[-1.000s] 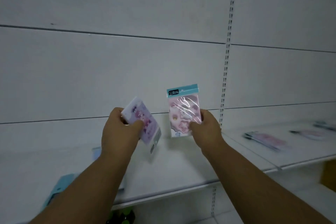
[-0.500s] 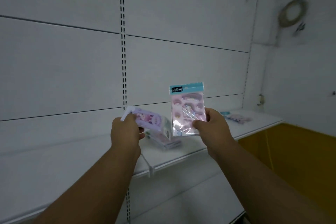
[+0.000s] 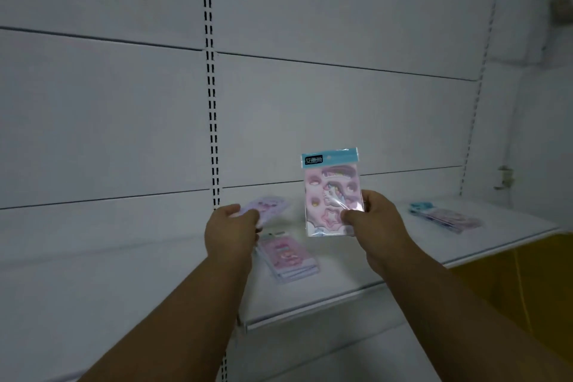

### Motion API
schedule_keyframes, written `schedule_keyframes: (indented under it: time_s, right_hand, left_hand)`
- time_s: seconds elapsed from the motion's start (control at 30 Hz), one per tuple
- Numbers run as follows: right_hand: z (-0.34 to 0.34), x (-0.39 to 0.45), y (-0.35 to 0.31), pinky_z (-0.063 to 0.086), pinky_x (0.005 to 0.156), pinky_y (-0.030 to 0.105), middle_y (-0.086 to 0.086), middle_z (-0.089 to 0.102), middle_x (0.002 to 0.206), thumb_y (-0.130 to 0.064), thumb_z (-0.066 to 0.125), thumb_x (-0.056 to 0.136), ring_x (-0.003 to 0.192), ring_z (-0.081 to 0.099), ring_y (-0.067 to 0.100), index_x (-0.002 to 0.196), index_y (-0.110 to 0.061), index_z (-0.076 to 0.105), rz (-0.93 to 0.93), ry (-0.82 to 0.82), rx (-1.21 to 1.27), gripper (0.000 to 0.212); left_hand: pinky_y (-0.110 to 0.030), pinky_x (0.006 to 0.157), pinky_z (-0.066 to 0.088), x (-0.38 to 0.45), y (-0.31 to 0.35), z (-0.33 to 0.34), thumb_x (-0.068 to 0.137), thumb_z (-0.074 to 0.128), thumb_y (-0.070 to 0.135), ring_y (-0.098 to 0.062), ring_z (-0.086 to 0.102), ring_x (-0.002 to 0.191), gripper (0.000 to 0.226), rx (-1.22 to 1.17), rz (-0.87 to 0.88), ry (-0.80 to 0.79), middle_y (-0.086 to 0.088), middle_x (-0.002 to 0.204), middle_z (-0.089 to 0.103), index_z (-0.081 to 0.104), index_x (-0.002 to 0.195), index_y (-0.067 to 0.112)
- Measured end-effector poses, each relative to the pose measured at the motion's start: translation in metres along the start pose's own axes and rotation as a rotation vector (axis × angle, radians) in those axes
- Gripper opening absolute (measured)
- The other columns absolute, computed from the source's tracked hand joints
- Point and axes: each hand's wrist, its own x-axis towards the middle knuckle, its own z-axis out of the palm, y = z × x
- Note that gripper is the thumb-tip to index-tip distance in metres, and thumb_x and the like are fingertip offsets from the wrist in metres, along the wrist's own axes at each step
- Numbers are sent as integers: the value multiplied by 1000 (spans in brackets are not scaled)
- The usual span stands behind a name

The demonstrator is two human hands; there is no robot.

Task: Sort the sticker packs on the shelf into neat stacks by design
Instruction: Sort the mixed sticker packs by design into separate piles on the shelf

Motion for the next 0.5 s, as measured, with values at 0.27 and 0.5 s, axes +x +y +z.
schedule_keyframes:
  time_s: [0.27,0.5]
  right_hand:
    - [3,33,9,58,82,45,5,73,91,-1,68,77,82,71,24,87,-23,64,-48,-117,11,25]
    - [-16,61,24,57,79,43,7,72,90,1,67,76,84,71,27,88,-21,64,-114,-271,42,26]
  left_hand:
    - [-39,99,49,-7,-20,10,88,57,18,-27,66,105,38,619,209,-33,-8,123,69,66,124,13]
    - [-23,71,41,-34,-30,27,84,61,44,-13,64,82,37,1029,351,127,3,100,72,70,115,26]
